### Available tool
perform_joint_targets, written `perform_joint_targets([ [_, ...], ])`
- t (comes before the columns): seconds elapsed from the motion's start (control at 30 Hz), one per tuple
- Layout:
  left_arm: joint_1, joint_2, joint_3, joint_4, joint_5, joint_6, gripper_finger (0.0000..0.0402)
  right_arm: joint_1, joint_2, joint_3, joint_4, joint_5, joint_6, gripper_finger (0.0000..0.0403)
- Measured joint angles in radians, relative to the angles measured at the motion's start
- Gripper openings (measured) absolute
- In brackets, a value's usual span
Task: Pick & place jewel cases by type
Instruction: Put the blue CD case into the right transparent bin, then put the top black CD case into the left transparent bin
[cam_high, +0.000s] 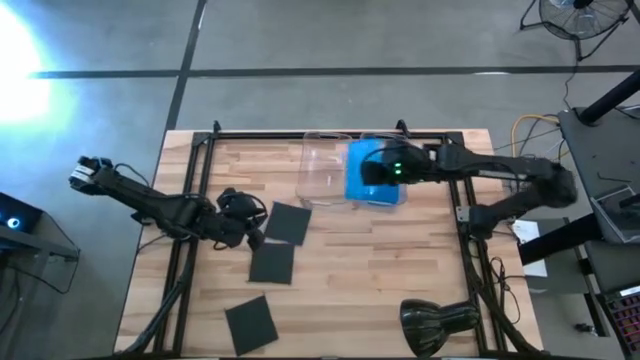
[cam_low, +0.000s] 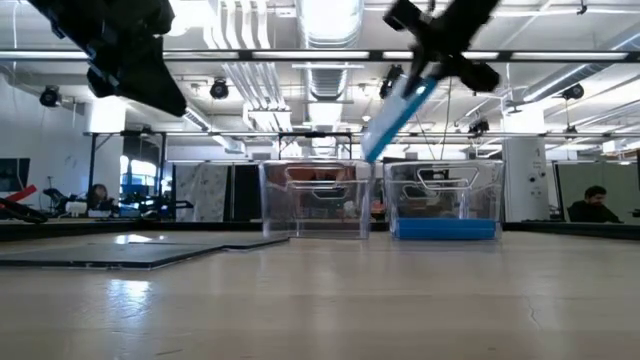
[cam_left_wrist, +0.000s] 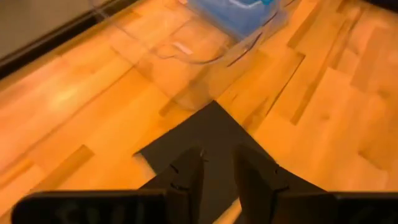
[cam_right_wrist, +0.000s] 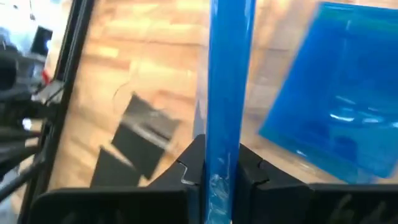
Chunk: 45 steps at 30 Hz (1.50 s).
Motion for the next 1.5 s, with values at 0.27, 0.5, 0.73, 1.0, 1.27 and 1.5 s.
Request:
perform_joint_targets([
  [0.27, 0.000, 0.009, -0.028, -0.017, 0.104, -0.071, 0.0066, -0.148, -0.124, -0.261, 0.059, -0.019, 0.102, 0.0154],
  [0.5, -0.007, 0.007, -0.058, -0.019, 0.140, -0.135, 0.0066, -0.156, -0.240, -0.229, -0.037, 0.086, 0.077, 0.0199],
  [0.73, -0.008, 0.006, -0.060, -0.015, 0.139, -0.118, 0.0066, -0.142, -0.256, -0.103, -0.283, 0.184, -0.017, 0.0220],
  [1.0, 0.010, 0.009, -0.099, -0.014, 0.138, -0.073, 0.0066, 0.123, -0.080, -0.096, 0.041, -0.042, -0.069, 0.0226],
  [1.27, 0.260, 0.062, -0.253, 0.217, 0.269, 0.058, 0.0066, 0.382, 0.376, -0.147, 0.688, -0.068, 0.300, 0.0226],
  [1.5, 0.413, 0.131, -0.358, 0.347, 0.447, 0.007, 0.0066, 0.403, 0.687, -0.024, 0.800, -0.067, 0.420, 0.0226],
])
